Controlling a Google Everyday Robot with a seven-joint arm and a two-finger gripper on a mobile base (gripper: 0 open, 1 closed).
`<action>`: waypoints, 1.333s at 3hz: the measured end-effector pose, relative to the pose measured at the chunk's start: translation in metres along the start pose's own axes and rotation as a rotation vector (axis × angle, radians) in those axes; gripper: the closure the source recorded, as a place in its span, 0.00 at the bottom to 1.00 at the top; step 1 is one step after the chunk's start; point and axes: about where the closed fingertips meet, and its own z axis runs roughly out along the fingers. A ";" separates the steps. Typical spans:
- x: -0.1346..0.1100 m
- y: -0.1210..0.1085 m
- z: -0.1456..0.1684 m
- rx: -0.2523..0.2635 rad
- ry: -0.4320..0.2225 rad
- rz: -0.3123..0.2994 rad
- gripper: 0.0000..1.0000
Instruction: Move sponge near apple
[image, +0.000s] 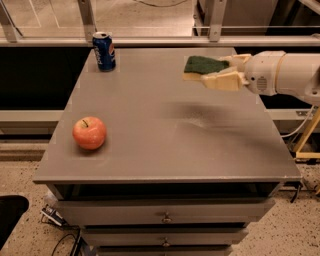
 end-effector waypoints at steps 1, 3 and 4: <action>0.026 0.050 -0.018 -0.027 0.043 0.006 1.00; 0.078 0.134 -0.011 -0.149 0.156 -0.009 1.00; 0.088 0.161 0.004 -0.227 0.166 -0.019 1.00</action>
Offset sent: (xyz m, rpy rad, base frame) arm -0.1419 0.0537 -0.1075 -0.1375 0.1626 0.1180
